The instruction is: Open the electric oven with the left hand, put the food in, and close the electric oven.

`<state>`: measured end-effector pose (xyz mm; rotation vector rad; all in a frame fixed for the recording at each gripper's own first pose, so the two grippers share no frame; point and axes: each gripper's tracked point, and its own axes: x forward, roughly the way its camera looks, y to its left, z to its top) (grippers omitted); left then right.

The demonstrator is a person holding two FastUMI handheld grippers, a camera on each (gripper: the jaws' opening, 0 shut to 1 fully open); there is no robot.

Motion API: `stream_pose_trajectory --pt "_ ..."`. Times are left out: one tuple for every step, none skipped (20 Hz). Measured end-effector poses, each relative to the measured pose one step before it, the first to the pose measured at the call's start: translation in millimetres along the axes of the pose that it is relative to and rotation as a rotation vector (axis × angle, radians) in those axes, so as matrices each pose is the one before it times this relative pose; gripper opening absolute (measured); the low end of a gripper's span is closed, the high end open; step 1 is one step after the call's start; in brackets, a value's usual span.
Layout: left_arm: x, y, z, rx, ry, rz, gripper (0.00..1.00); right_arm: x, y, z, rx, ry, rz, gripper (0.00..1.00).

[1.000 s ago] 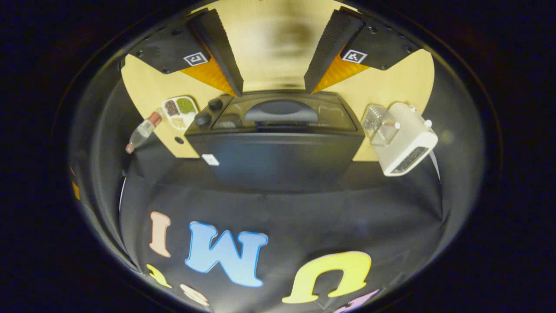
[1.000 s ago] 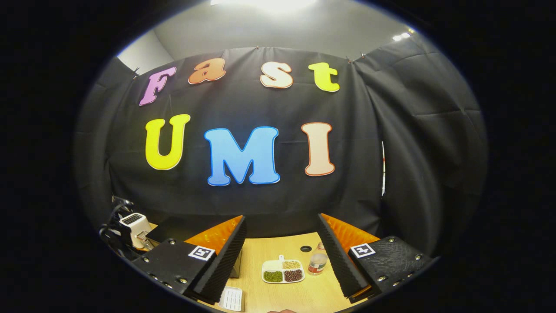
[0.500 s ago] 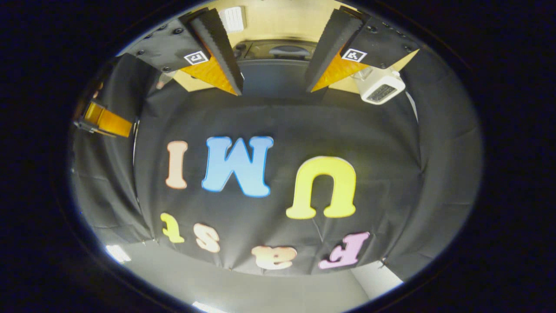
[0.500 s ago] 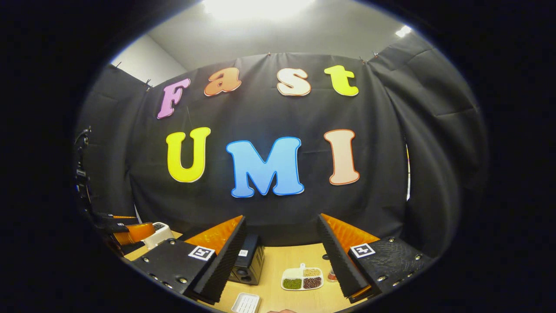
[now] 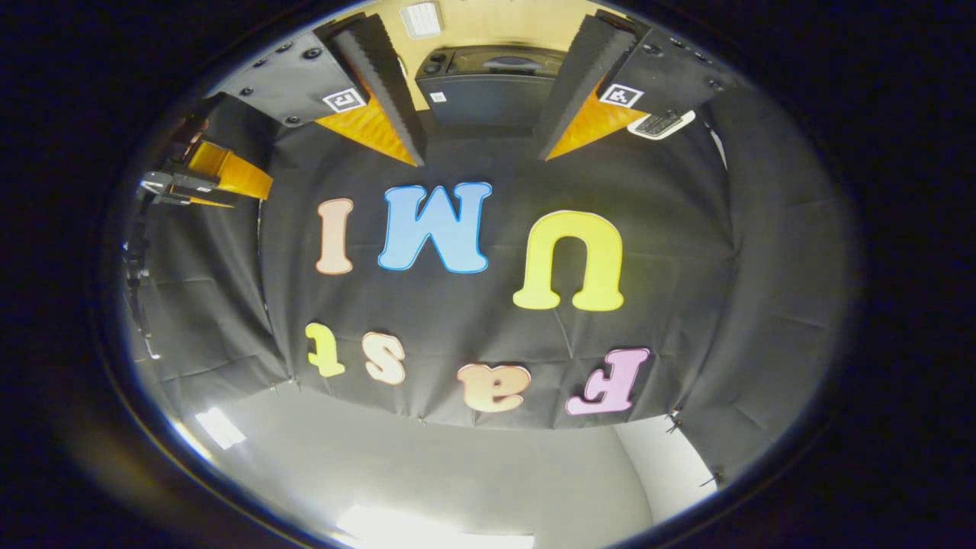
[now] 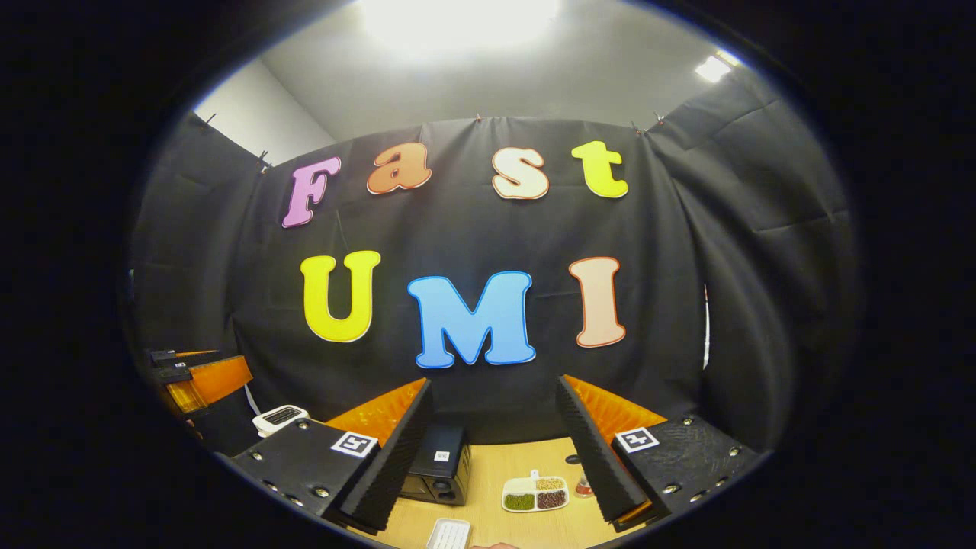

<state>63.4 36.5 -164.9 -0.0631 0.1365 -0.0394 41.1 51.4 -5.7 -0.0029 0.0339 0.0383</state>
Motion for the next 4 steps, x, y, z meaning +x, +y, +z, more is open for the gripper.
stream_pose_trajectory --pt "-2.83 3.76 1.00 -0.00239 -0.00110 -0.00014 0.99 -6.75 0.97 7.07 0.00139 -0.01114 -0.00635 0.98" --pt "-5.42 3.22 0.17 -0.00809 0.00262 -0.00579 0.99 -5.39 1.49 -0.15 -0.00458 0.00206 -0.01352 0.98" --pt "-7.27 1.05 -0.11 -0.01036 -0.00100 -0.00816 0.99 -6.53 2.84 -1.51 -0.00251 0.00315 -0.00538 0.98" --pt "-3.69 2.08 1.02 -0.00749 -0.00122 -0.01098 0.99 -5.84 5.64 2.23 0.00257 -0.00219 0.00093 0.98"
